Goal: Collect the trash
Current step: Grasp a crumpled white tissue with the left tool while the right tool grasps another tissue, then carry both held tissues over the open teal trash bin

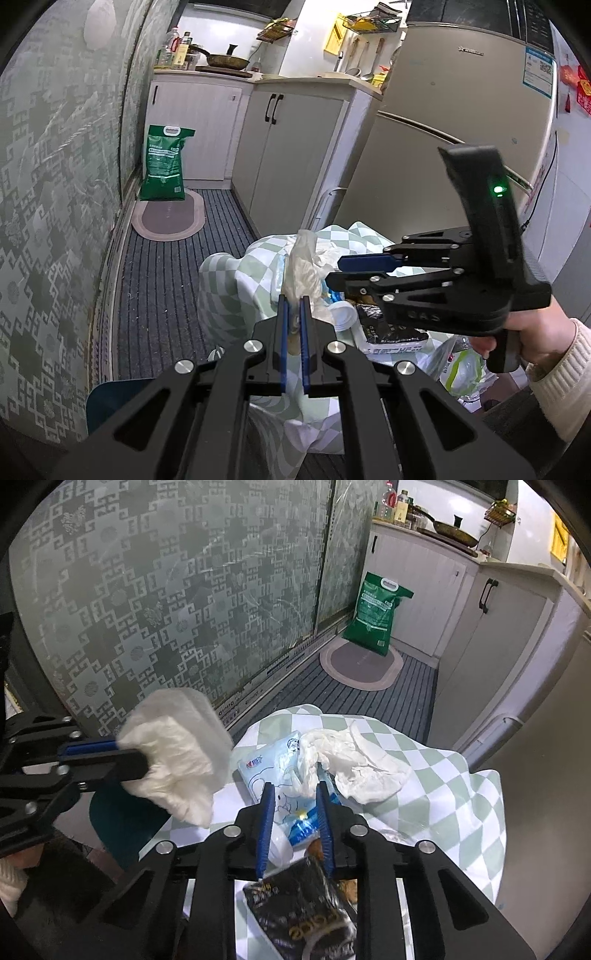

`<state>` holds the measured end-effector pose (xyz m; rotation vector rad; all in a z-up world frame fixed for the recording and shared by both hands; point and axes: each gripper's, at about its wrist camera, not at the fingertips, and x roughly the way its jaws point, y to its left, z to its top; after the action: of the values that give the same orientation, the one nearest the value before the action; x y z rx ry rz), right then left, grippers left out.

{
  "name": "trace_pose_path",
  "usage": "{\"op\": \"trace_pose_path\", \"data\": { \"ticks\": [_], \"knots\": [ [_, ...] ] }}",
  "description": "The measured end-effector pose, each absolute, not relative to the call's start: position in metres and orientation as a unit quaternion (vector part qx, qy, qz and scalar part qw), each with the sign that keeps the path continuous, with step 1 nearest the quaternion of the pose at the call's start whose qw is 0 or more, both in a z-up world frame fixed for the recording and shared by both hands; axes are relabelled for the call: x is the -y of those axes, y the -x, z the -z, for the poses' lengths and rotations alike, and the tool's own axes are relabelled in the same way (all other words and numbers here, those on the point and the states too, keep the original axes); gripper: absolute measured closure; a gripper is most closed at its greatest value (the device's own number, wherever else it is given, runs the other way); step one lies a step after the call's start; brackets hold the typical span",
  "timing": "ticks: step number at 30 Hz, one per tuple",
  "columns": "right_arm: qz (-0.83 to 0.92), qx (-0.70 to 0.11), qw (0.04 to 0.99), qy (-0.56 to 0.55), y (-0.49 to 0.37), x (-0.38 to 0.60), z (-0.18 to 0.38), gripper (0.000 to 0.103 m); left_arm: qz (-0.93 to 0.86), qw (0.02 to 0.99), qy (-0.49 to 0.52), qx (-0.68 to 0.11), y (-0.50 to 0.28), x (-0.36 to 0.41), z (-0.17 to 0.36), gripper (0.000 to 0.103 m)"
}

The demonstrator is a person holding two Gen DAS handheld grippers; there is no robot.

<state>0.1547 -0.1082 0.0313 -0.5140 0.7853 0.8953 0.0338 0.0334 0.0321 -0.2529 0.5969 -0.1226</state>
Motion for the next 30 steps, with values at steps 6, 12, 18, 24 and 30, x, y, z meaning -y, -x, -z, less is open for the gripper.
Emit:
{"op": "trace_pose_path", "data": {
  "ticks": [6, 12, 18, 24, 30],
  "knots": [
    [-0.405, -0.378, 0.795, 0.247, -0.161, 0.095, -0.021, 0.097, 0.051, 0.946, 0.130, -0.292, -0.025, -0.040, -0.032, 0.097],
    [-0.381, -0.363, 0.814, 0.245, -0.164, 0.098, -0.033, 0.102, 0.033, 0.947, 0.132, -0.291, -0.015, -0.046, -0.032, 0.096],
    [-0.385, -0.338, 0.829, 0.223, -0.162, 0.110, -0.063, 0.102, 0.008, 0.947, 0.139, -0.291, -0.005, -0.057, -0.032, 0.096],
    [-0.408, -0.316, 0.833, 0.199, -0.150, 0.111, -0.090, 0.102, -0.021, 0.942, 0.129, -0.308, 0.000, -0.061, -0.026, 0.096],
    [-0.457, -0.298, 0.815, 0.199, -0.117, 0.091, -0.105, 0.102, -0.070, 0.928, 0.125, -0.345, 0.006, -0.076, -0.008, 0.096]
  ]
}}
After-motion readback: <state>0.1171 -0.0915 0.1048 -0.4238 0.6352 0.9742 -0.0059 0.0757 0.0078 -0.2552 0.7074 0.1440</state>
